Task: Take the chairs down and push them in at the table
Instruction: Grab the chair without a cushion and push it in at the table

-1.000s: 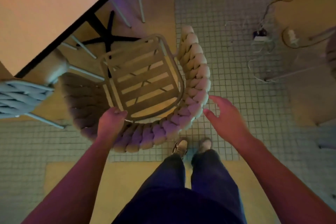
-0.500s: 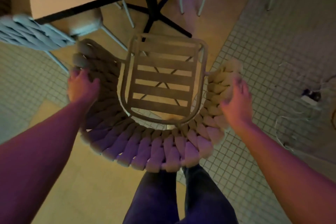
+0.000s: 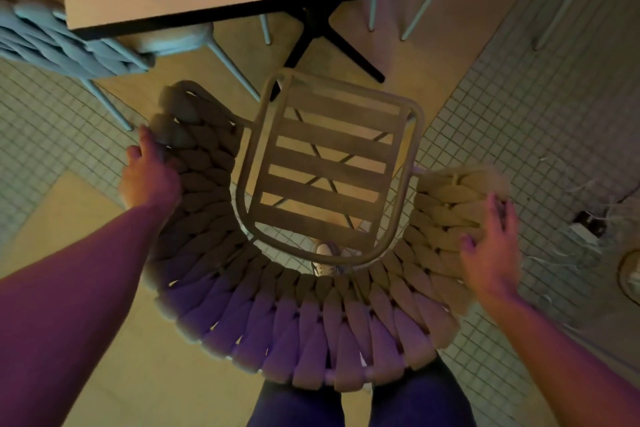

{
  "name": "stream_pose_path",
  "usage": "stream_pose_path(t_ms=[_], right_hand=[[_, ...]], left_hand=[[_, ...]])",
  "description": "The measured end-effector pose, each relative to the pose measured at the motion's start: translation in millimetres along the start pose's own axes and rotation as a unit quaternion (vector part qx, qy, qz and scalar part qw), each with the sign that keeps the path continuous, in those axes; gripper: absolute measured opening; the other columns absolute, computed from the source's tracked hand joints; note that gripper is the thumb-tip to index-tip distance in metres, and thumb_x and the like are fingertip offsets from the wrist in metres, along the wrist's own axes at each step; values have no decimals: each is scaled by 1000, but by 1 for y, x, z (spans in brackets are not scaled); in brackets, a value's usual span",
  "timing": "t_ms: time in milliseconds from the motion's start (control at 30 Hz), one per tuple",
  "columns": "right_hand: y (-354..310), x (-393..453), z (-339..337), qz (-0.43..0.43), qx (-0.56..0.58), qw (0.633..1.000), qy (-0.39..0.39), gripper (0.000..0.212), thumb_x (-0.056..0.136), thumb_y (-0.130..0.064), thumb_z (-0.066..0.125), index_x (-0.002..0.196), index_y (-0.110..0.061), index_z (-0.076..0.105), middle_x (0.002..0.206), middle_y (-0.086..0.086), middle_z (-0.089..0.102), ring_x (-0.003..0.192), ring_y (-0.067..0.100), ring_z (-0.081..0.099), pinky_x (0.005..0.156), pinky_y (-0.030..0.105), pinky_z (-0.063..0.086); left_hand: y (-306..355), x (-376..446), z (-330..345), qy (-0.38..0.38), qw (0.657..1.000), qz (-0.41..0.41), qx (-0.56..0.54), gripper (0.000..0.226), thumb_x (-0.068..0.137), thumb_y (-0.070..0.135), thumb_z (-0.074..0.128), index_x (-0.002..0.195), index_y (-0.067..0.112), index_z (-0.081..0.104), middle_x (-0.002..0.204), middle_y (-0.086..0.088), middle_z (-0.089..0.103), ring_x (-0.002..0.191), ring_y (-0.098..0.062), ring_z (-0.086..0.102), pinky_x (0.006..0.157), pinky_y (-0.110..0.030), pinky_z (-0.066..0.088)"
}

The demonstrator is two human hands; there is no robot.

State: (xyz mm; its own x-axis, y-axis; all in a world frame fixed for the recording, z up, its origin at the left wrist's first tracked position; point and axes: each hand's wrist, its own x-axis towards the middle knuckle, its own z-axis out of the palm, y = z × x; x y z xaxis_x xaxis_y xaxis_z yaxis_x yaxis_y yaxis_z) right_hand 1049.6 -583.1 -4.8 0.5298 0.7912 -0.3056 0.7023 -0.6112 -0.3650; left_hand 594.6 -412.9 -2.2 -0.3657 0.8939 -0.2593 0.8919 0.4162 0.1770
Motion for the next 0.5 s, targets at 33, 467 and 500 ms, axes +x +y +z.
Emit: stream_pose_path(t_ms=[33, 467, 500], right_hand=[[0, 0, -1, 2, 4, 1000, -2, 80, 85, 2, 64, 152, -15, 24, 160, 17, 14, 142, 32, 29, 100, 28, 28], [-14, 76, -28, -47, -46, 997, -29, 79, 82, 3, 63, 151, -14, 28, 159, 17, 17, 137, 39, 37, 102, 44, 40], [-15, 85, -31, -56, -46, 997, -34, 79, 82, 3, 63, 151, -14, 28, 159, 17, 16, 138, 38, 35, 104, 44, 39]], left_hand=[[1, 1, 0, 1, 1000, 2, -2, 67, 89, 26, 46, 146, 26, 12, 128, -26, 43, 104, -53, 52, 79, -61, 43], [-2, -27, 9, -22, 998, -58, -19, 64, 87, 21, 52, 143, 16, 23, 128, -28, 45, 107, -55, 51, 79, -58, 43], [-3, -31, 11, -20, 997, -63, -24, 64, 86, 20, 53, 143, 15, 23, 128, -28, 45, 107, -55, 51, 80, -59, 43]])
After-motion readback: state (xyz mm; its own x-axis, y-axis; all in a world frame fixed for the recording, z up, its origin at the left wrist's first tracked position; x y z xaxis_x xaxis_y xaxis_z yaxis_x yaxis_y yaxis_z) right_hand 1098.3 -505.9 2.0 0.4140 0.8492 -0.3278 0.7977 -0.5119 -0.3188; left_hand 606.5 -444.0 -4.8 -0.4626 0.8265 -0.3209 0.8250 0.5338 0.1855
